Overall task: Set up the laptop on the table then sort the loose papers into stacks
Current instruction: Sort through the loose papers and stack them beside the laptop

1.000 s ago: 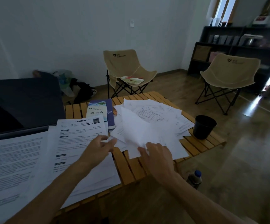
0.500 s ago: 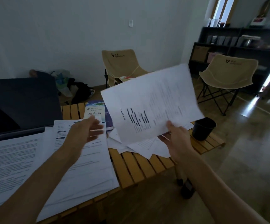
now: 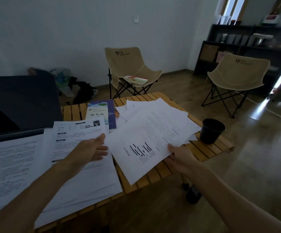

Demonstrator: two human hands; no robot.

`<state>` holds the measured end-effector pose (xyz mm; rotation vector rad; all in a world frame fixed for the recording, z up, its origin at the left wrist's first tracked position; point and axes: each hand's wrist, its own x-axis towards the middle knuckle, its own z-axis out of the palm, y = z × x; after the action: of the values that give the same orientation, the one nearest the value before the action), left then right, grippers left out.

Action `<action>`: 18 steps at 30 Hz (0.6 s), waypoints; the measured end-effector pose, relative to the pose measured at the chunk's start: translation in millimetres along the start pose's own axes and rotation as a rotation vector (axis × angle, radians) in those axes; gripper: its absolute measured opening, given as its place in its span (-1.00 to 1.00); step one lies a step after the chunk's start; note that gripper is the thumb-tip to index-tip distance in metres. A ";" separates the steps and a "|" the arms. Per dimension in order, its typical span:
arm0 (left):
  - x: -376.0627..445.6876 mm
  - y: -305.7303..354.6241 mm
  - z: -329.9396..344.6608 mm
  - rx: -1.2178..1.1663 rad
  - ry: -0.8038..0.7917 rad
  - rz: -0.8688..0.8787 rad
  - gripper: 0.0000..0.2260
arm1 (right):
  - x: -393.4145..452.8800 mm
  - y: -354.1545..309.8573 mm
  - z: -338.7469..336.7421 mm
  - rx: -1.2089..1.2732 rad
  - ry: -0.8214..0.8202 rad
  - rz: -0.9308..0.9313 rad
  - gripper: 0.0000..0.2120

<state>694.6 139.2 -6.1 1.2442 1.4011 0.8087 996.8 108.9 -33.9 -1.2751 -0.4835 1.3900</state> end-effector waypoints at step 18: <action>-3.2 31.3 -47.2 0.627 0.438 0.181 -0.89 | -42.1 -38.5 62.3 -1.183 -0.195 -0.563 -0.23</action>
<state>656.9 150.4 34.8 1.7605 2.0161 0.8246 950.4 105.4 36.6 -1.6842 -1.8180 0.6821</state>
